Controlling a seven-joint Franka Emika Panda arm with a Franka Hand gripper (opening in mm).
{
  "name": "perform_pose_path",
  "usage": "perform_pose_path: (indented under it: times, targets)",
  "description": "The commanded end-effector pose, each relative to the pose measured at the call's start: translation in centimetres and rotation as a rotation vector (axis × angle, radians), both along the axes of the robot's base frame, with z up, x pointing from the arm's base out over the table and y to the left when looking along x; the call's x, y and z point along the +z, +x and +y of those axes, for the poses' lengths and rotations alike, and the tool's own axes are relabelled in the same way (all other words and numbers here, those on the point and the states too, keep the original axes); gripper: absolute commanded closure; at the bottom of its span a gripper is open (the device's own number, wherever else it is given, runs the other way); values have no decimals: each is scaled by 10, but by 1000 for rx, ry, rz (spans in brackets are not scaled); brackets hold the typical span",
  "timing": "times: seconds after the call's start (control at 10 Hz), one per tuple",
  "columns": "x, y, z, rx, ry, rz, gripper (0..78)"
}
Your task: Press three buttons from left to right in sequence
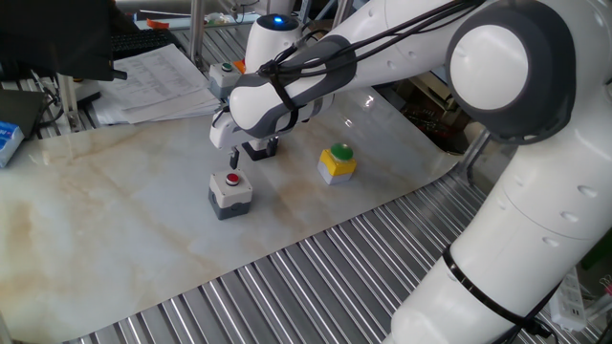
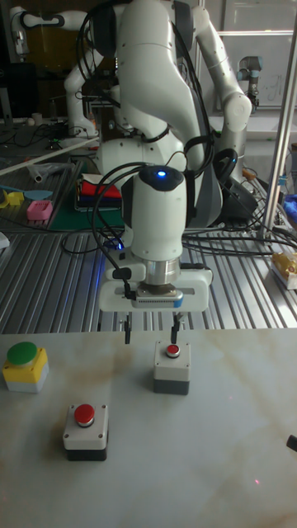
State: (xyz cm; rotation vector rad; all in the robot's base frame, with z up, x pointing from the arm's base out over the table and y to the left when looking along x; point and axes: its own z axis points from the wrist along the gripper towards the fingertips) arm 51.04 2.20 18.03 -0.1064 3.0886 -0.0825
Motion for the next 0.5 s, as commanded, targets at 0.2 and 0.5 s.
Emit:
perform_pose_path:
  times: [0.2,0.5]
  targets:
    - [-12,7,-9,12,2,-15,2]
    - [-14,10,-14,17,9,-19,2]
